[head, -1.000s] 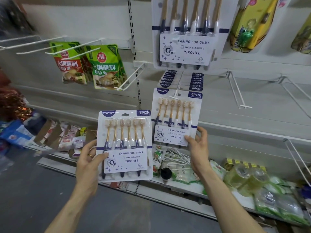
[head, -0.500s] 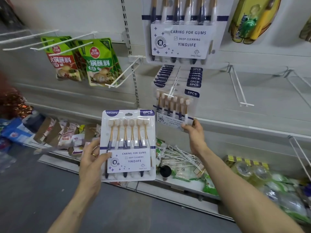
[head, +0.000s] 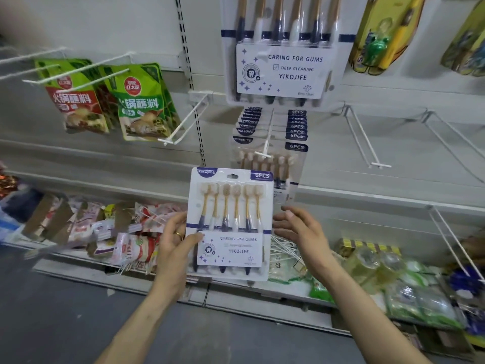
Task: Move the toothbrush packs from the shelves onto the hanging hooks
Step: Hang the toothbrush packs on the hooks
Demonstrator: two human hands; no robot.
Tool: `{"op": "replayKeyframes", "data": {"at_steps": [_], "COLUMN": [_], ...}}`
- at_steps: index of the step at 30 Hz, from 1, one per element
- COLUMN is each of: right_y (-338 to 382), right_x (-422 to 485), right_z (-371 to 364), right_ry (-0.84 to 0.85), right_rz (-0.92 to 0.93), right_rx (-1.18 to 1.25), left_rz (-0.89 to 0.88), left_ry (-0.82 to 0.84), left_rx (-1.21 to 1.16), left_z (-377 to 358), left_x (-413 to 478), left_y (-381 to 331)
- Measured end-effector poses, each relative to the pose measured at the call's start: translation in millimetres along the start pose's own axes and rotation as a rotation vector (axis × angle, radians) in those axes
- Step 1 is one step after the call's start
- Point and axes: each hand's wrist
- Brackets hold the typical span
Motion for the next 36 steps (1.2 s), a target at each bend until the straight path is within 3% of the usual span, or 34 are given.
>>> {"op": "replayKeyframes", "data": {"at_steps": [4,18,36], "right_y": [25,63,61], "right_x": [-19,-3,20], "right_z": [-11,-5,-2], "right_ry": [-0.023,-0.147,-0.175], "right_rz": [0.049,0.188,0.220], "right_rx": [0.004,0.022,-0.014], "left_rz": [-0.010,-0.070,-0.050], "left_ry": [0.081,0.135,0.134], "left_rx": [-0.006,0.154,0.196], "left_z": [-17,-53,-61], "left_x": [2,52,65], "left_y": [5,-23,-24]}}
Point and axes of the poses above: each hand's wrist, its own x-axis towards the middle knuckle, its own z-axis out of the back of the hand, y = z × x, and after that the axes turned 3 degrees about -y, right-handed
